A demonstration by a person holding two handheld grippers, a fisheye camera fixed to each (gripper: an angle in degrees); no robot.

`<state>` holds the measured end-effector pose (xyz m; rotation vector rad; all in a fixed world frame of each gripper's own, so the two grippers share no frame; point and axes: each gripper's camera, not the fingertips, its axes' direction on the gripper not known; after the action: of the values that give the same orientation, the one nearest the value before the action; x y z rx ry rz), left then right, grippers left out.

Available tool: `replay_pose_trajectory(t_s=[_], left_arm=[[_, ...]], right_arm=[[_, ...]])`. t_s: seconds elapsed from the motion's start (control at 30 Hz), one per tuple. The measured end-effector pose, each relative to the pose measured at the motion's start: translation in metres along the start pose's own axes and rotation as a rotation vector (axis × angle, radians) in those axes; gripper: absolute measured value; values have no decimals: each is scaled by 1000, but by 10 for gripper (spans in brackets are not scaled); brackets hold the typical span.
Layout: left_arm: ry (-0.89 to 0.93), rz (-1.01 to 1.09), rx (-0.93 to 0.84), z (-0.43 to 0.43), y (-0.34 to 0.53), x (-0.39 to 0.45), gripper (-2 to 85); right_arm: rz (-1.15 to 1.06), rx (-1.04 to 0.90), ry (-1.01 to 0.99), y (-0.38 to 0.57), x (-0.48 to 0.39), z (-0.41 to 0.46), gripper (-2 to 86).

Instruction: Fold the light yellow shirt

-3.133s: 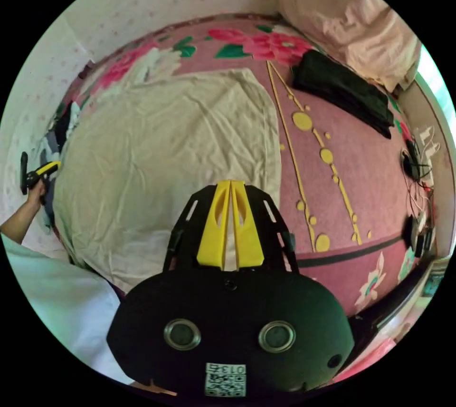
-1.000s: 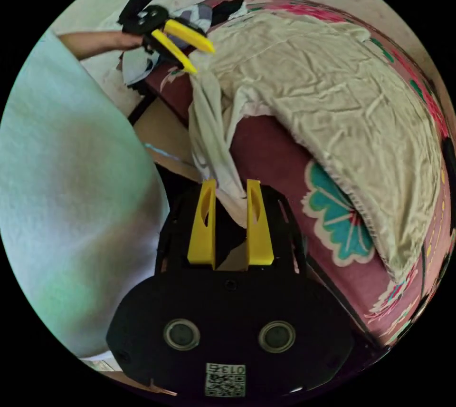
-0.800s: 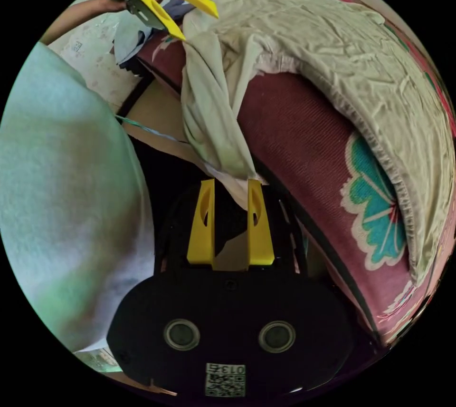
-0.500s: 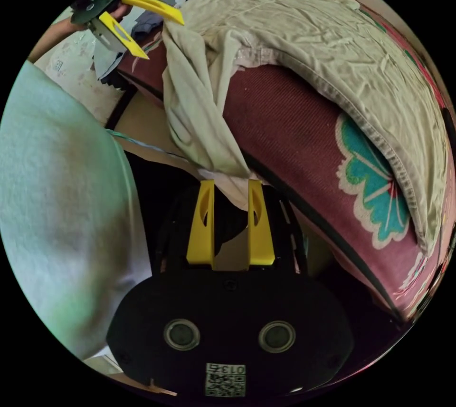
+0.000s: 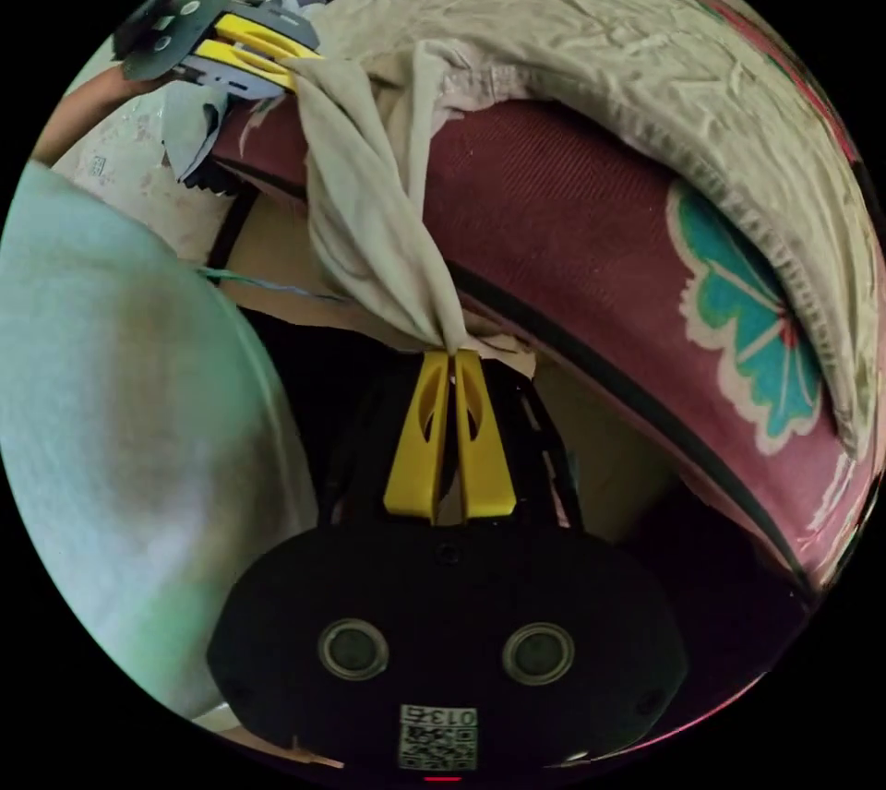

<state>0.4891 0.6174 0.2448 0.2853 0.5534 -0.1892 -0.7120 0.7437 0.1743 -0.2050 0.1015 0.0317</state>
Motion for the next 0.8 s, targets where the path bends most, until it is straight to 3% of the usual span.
replay_pose_trajectory(t_s=[0.2, 0.37, 0.47, 0.5, 0.6, 0.67, 0.8], left_arm=[[75, -177, 194, -37, 45, -46, 12], [232, -515, 477, -55, 113, -141, 12], [359, -780, 554, -30, 154, -208, 12], [371, -838, 551, -20, 161, -219, 13], [433, -1043, 443, 39, 187, -255, 19], [445, -1121, 374, 74, 199, -257, 31], [471, -1176, 424, 88, 218, -240, 82]], right_arm=[[-77, 262, 377, -14, -15, -167, 12], [-264, 597, 661, -155, 26, -282, 19], [-375, 608, 731, -277, 60, -292, 45], [-367, 573, 710, -302, 73, -289, 54], [-239, 379, 380, -372, 160, -286, 72], [-138, 464, 292, -327, 216, -303, 85], [-10, 488, 385, -191, 281, -289, 114]])
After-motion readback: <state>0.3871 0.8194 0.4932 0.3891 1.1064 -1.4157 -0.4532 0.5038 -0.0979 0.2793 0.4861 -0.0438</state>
